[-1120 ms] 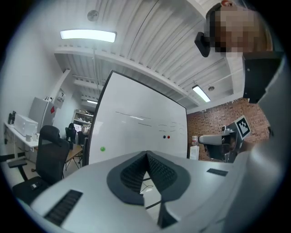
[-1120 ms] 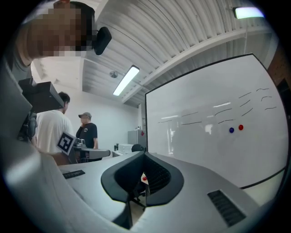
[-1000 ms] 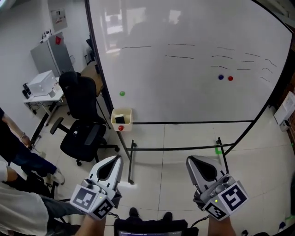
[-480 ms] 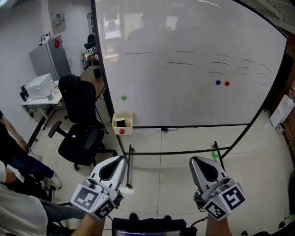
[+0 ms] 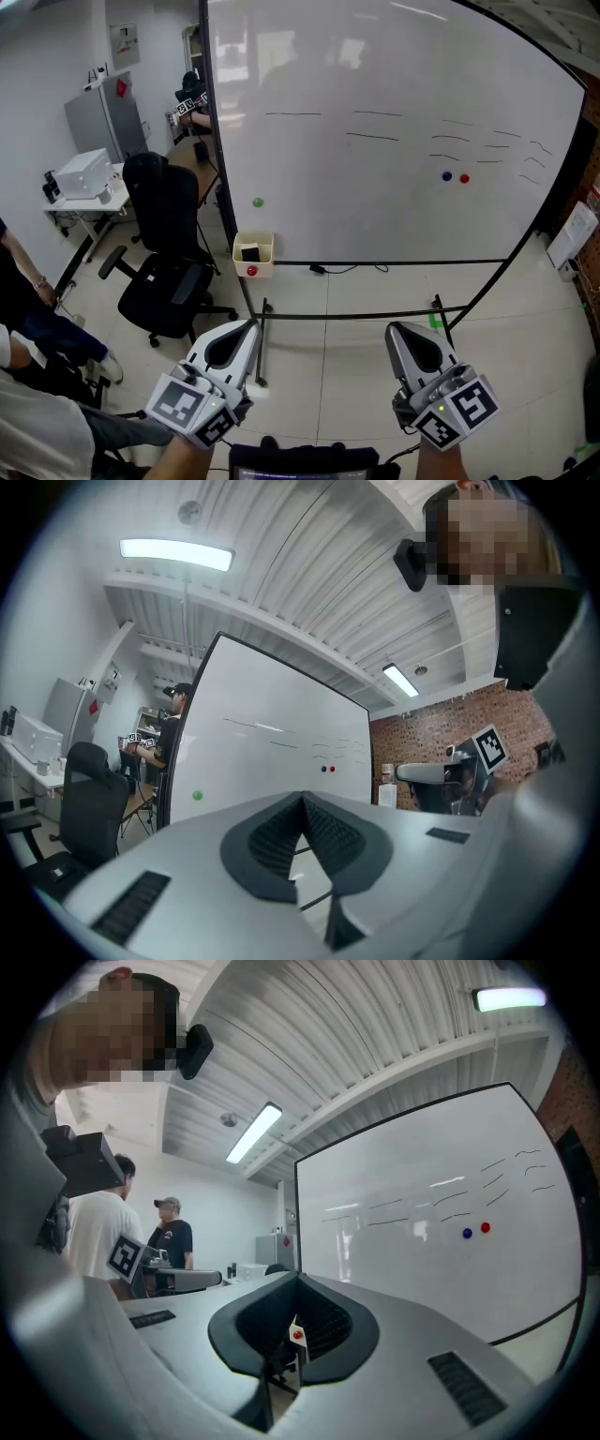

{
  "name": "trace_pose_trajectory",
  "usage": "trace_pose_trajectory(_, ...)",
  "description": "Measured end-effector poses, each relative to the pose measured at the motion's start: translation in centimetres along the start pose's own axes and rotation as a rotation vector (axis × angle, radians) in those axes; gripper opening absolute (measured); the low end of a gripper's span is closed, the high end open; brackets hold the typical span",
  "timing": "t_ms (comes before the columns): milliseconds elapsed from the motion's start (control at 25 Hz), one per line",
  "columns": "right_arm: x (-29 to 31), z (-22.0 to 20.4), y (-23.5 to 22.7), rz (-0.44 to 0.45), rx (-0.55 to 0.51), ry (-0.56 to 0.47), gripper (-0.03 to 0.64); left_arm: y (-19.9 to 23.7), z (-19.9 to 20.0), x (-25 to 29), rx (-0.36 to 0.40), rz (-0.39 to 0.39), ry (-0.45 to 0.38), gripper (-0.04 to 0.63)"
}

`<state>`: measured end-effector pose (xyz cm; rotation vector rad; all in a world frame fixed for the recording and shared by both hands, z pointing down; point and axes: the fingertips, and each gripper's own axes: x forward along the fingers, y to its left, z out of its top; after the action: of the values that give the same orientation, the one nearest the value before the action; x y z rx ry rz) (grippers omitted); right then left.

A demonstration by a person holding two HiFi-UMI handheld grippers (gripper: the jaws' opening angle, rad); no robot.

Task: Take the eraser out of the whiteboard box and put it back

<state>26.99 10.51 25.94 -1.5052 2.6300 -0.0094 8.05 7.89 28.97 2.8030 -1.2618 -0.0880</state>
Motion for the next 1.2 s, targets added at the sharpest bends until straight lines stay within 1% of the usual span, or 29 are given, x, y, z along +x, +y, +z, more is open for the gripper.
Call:
trace_pose_trajectory(160,0.0,0.0,-0.1,-0.003,0.001,0.004,0.018,-0.3,0.0,-0.2,0.002,-0.002,0.0,0.034)
trace_pose_trajectory(360,-0.2,-0.9,-0.5,-0.014,0.003,0.033,0.019,-0.6,0.3,-0.3,0.003,-0.006,-0.013,0.034)
trace_pose_trajectory(600,-0.5,-0.6,-0.7,-0.025,-0.003,0.025,0.018,-0.6,-0.3,0.0,-0.012,0.003,0.011,0.034)
trace_pose_trajectory(680,-0.6,-0.5,-0.8,-0.031,0.005,0.022,0.018,-0.7,-0.5,0.1,-0.003,0.011,0.012,0.034)
trace_pose_trajectory(800,-0.8,-0.6,-1.2,-0.038,0.004,0.022,0.018,-1.0,-0.6,0.3,0.01,0.004,0.003,0.035)
trace_pose_trajectory(960,-0.9,-0.3,-1.2,-0.038,-0.006,0.021,0.018,-1.3,-0.2,0.5,-0.007,-0.014,-0.018,0.035)
trace_pose_trajectory(1200,-0.8,-0.3,-1.4,-0.044,-0.009,0.02,0.018,-1.4,0.3,0.7,-0.011,-0.024,-0.032,0.035)
